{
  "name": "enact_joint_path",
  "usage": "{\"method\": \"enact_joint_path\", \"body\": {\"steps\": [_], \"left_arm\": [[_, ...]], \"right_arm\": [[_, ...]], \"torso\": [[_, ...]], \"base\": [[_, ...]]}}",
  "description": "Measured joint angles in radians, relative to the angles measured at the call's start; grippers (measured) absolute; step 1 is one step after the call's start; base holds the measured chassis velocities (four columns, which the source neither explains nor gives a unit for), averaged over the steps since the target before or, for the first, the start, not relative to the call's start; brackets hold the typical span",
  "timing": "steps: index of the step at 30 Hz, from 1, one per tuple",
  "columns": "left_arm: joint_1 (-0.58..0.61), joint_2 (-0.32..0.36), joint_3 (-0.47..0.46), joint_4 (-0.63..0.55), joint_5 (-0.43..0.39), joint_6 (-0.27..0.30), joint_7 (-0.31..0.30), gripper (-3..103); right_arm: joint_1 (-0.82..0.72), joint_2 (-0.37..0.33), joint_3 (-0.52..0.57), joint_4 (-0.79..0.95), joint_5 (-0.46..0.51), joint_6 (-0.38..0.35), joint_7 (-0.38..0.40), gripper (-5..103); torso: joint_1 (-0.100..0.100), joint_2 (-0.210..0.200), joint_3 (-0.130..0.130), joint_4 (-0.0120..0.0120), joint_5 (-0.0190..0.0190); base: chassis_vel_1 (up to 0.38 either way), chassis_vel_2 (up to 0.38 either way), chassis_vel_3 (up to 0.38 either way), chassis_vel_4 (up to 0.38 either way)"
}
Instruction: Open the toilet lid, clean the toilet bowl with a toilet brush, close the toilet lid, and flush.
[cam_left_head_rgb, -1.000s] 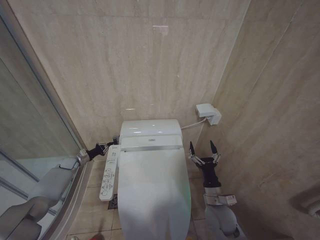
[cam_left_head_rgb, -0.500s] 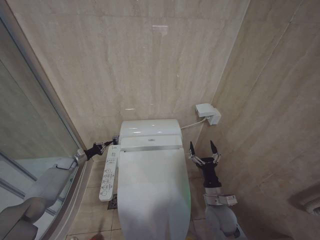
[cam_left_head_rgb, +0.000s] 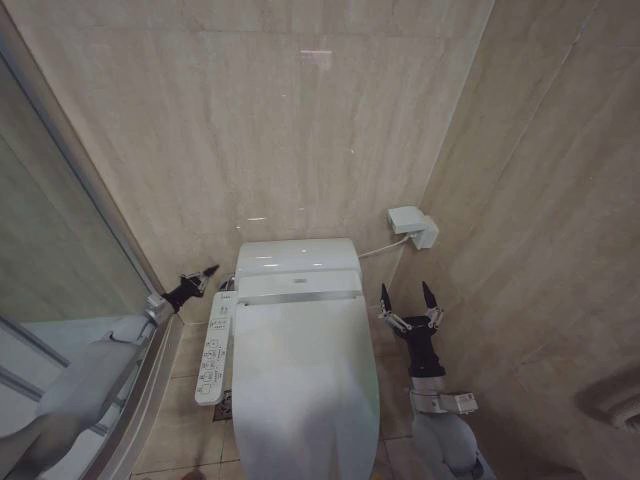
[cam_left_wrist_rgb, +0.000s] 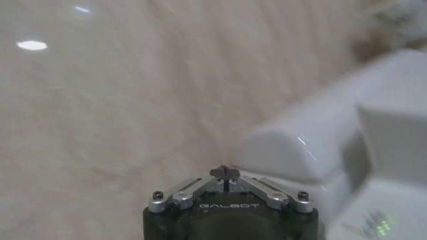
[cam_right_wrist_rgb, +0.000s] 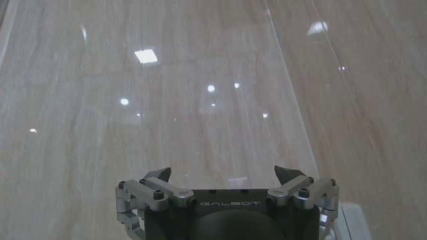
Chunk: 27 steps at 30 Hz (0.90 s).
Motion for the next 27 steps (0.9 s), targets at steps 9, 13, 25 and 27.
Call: {"method": "enact_joint_path", "body": {"steps": [9, 13, 25, 27], "left_arm": [[0.338, 0.08, -0.215, -0.58, -0.057, 0.154, -0.416, -1], [0.529, 0.067, -0.368, -0.827, -0.041, 0.304, -0.587, 26], [1.05, -0.075, -0.747, -1.314, 0.051, 0.47, -0.744, 54], [1.094, -0.097, -0.767, -1.355, 0.055, 0.467, -0.743, 54]], "right_arm": [[-0.039, -0.001, 0.037, 0.032, 0.001, 0.011, 0.007, 100], [-0.044, -0.001, 0.045, 0.04, 0.001, 0.013, 0.01, 100], [-0.053, 0.008, 0.07, 0.052, 0.0, 0.02, 0.02, 100], [-0.055, 0.01, 0.073, 0.054, 0.0, 0.021, 0.02, 100]], "torso": [[0.0, 0.0, 0.0, -0.0001, -0.0003], [0.0, 0.0, 0.0, 0.0009, 0.0003], [0.0, 0.0, 0.0, 0.0004, 0.0], [0.0, 0.0, 0.0, 0.0007, 0.0]], "base": [[0.0, 0.0, 0.0, 0.0], [0.0, 0.0, 0.0, 0.0], [0.0, 0.0, 0.0, 0.0], [0.0, 0.0, 0.0, 0.0]]}}
